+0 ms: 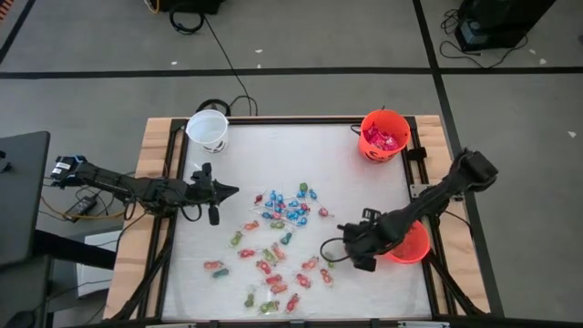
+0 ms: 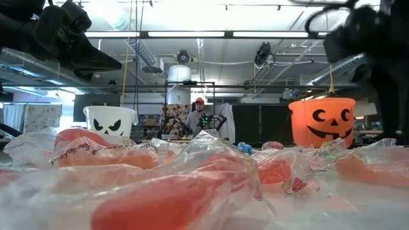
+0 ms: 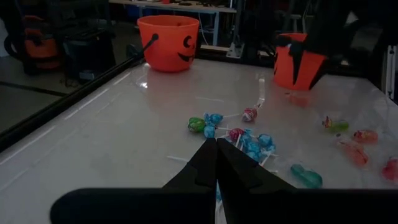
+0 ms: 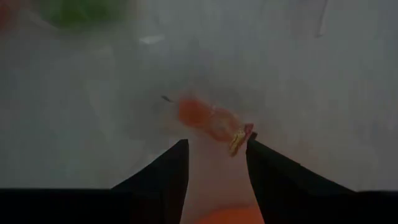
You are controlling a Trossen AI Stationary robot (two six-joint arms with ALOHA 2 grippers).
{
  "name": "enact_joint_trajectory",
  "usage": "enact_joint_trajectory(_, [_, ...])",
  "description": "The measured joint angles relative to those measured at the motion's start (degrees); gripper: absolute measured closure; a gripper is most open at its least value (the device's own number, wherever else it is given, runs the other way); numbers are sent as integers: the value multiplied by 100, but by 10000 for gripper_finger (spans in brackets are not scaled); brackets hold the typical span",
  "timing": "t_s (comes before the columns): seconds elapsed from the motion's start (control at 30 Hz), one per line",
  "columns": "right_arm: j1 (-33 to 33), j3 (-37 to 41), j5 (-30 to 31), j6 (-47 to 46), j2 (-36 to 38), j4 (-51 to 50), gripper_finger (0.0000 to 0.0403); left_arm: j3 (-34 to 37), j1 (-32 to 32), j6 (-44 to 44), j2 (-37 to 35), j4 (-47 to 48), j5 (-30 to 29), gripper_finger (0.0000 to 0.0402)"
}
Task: Sort candy by brand, put in halloween buckets
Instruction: Put the orange gummy into the bottom orange bucket
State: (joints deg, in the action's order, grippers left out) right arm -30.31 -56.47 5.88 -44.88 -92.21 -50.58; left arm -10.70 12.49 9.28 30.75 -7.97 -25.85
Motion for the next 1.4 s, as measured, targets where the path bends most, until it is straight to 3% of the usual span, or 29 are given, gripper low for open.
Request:
enact_joint_trajectory(0.33, [317, -24, -302, 1064, -863, 506, 237, 0, 0, 13, 1, 12, 0, 388])
enact_joint_trajectory(0.4, [392, -19, -334, 1031, -863, 586, 259, 0, 0, 15, 1, 12, 0, 388])
enact_joint_trajectory(0.5, [499, 10, -318, 898, -677, 721, 334, 0, 0, 15, 0, 17, 0, 388])
enact_joint_trajectory(0.57, [577, -2, -373, 702, -440, 727, 382, 0, 0, 8, 1, 22, 0, 388])
enact_joint_trajectory(0.8, [643, -640, -215, -363, 830, -51, 397, 0, 0, 0, 0, 24, 2, 388])
enact_joint_trajectory(1.07, [347, -1529, -531, -1836, 1990, -2698, 398, 0, 0, 25, 0, 28, -109, 388])
enact_joint_trajectory(1.23, [-165, -1414, -709, -2759, 2439, -3413, 398, 0, 0, 46, 2, 21, -133, 388])
enact_joint_trajectory(1.4, [-705, -744, -824, -3355, 2579, -3128, 398, 0, 0, 178, 1, 17, -72, 388])
